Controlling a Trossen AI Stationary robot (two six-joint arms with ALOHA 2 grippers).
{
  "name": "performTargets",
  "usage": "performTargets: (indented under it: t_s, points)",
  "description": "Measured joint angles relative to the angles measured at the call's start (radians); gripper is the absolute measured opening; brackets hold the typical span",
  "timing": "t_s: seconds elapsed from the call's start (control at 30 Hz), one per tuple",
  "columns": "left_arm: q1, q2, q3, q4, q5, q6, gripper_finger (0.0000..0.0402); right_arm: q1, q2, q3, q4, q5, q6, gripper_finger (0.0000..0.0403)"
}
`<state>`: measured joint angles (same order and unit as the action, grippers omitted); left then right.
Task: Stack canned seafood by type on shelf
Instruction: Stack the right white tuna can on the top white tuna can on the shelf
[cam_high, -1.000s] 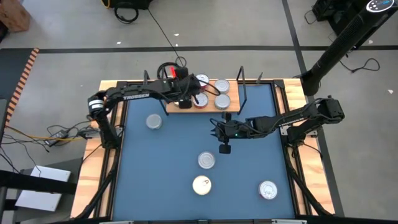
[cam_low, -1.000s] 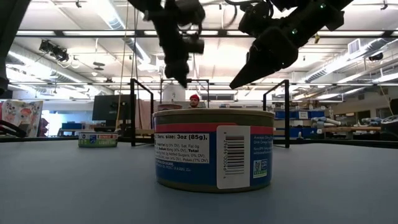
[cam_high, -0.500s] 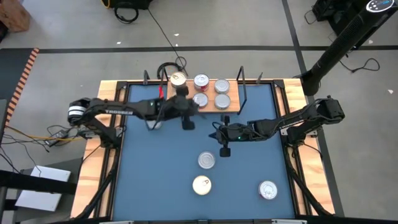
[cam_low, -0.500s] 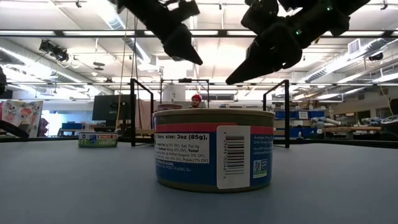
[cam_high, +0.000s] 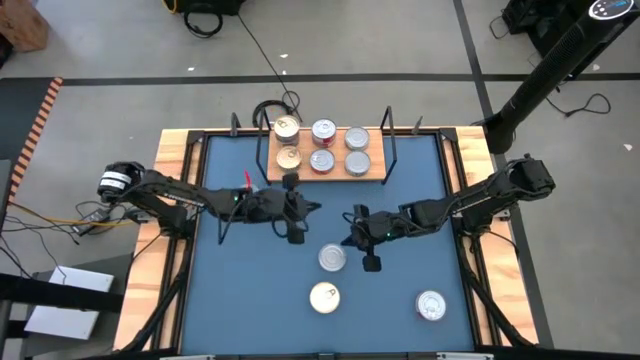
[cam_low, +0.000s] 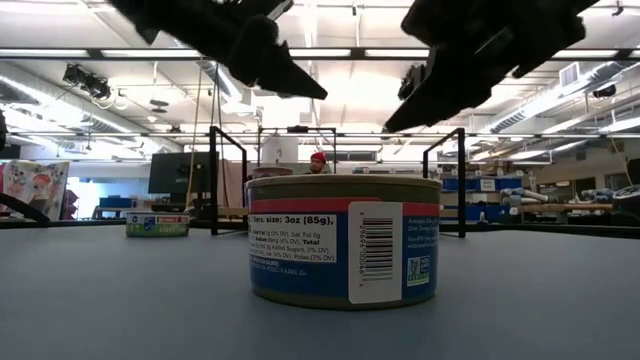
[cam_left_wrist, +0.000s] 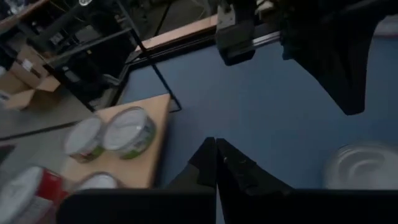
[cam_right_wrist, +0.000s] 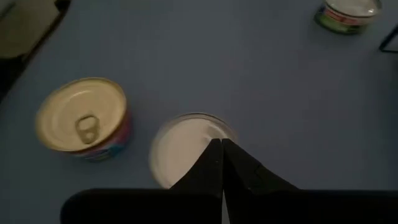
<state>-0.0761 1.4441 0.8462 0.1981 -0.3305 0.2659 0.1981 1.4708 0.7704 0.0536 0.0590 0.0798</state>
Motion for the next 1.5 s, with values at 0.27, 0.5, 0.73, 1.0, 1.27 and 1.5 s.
performTargets:
  t_s: [0.27,0.5,0.73,1.0,1.27,1.5]
  points:
    - [-0.078,0.000,-0.163,0.295,-0.008,-0.067,0.0002,0.031,0.000,0.000,0.031,0.033,0.051,0.0007]
    - [-0.099,0.000,-0.245,0.464,-0.008,-0.083,0.0001,0.030,0.067,0.001,0.123,0.026,0.072,0.0007]
    - [-0.098,0.001,-0.368,0.708,0.034,-0.095,0.0001,0.020,0.197,0.068,0.124,0.014,0.052,0.0007]
    - [-0.085,0.001,-0.427,0.781,0.032,-0.137,0.0003,-0.026,0.238,0.082,0.084,-0.036,0.049,0.0007]
    - [-0.081,0.002,-0.426,0.752,0.029,-0.135,0.0004,-0.051,0.267,0.082,0.082,-0.133,0.052,0.0007]
    - [-0.058,0.002,-0.426,0.755,0.026,-0.112,0.0005,-0.052,0.339,0.087,0.125,-0.194,0.058,0.0007]
